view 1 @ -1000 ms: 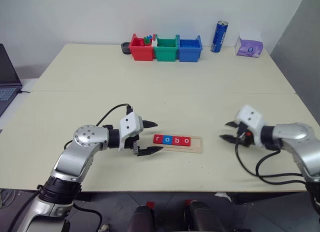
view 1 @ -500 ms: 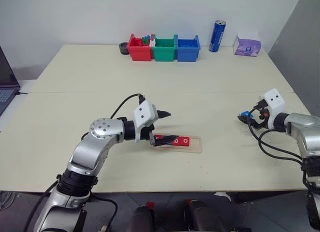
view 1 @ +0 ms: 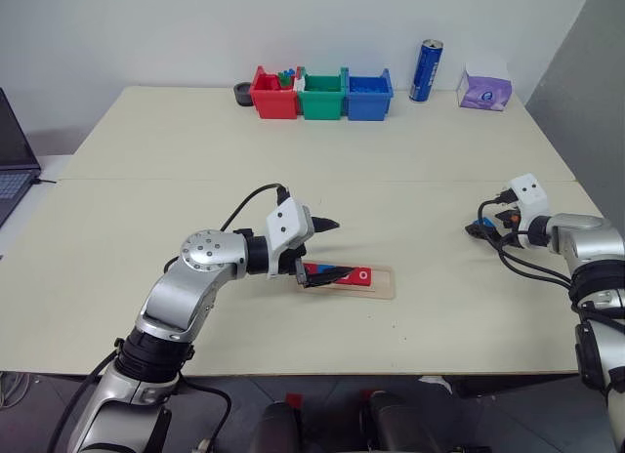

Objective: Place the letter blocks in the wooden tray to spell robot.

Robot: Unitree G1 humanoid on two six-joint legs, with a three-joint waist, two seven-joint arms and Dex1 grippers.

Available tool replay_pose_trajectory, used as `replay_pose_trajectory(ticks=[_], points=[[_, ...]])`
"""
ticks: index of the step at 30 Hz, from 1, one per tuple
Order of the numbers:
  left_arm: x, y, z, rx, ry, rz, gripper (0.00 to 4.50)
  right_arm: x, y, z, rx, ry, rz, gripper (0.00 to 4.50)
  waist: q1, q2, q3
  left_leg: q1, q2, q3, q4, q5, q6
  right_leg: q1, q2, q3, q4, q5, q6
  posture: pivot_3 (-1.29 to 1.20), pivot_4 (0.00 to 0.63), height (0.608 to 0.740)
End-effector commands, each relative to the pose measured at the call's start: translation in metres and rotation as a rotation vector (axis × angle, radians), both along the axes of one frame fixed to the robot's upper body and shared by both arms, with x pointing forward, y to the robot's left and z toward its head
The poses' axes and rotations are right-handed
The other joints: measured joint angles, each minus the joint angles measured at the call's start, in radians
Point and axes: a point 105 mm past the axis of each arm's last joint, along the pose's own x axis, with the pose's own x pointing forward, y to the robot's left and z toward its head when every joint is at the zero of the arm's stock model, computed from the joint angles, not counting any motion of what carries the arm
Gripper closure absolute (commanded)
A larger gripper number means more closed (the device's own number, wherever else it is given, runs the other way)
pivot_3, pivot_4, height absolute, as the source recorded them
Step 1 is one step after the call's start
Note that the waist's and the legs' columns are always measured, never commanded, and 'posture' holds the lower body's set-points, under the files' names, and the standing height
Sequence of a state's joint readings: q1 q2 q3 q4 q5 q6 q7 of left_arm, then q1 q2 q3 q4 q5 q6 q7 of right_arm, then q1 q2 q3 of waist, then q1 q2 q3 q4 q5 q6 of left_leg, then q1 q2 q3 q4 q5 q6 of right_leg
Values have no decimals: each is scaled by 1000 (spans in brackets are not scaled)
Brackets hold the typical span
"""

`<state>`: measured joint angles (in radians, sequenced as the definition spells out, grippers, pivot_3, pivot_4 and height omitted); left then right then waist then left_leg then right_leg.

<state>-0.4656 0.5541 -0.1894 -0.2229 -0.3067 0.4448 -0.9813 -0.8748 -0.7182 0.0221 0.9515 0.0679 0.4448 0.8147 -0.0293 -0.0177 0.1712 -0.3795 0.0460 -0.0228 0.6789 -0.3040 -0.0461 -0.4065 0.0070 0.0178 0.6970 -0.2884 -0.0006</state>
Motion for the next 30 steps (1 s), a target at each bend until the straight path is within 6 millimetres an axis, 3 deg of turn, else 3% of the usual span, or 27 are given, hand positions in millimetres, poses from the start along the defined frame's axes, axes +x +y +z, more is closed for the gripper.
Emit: replay_pose_trajectory(ticks=[1, 7, 12, 18, 22, 25, 30], points=[[-1, -1, 12, -5, -57, -19, 0, -5, -6, -7, 21, 64, -31, 982, 0, 0, 0, 0, 0, 0, 0, 0, 0, 0, 0, 0, 0, 0, 0, 0, 150, 740], [0, 6, 13, 1, -50, 0, 0, -11, -9, -15, 0, 75, -47, 3010, 0, 0, 0, 0, 0, 0, 0, 0, 0, 0, 0, 0, 0, 0, 0, 0, 150, 740], [-4, 15, 9, 16, -38, 6, 0, -24, 14, -5, -19, -39, 23, 3031, 2, 0, -1, 0, 1, -1, 0, 0, 0, 1, 0, -1, 0, 0, 0, 0, 150, 740], [-13, 18, 9, -19, -23, -19, 0, -77, 65, 7, -19, -171, 0, 3031, 6, 1, -1, -1, 1, -3, -1, 0, 0, 0, 0, -2, 1, 0, 0, 0, 150, 740], [-13, 20, 3, 5, -24, -35, 0, -110, 105, 3, 68, -179, -82, 3031, -1, 2, -1, 0, 1, -3, -1, 1, -1, 0, 1, -1, 2, 0, 0, 0, 150, 740], [-12, 19, 2, 16, -30, -48, 0, -119, 121, -3, 115, -175, -168, 3031, 0, 2, -1, 1, 0, -2, 0, 1, -2, 0, 1, -1, 2, 0, 1, 0, 150, 740], [-10, 18, 3, 28, -42, -64, 0, -123, 128, -16, 139, -155, -299, 3031, 1, 2, -1, 0, 0, -2, -1, 1, -2, 0, 1, -1, 1, 0, 1, 0, 150, 740]])
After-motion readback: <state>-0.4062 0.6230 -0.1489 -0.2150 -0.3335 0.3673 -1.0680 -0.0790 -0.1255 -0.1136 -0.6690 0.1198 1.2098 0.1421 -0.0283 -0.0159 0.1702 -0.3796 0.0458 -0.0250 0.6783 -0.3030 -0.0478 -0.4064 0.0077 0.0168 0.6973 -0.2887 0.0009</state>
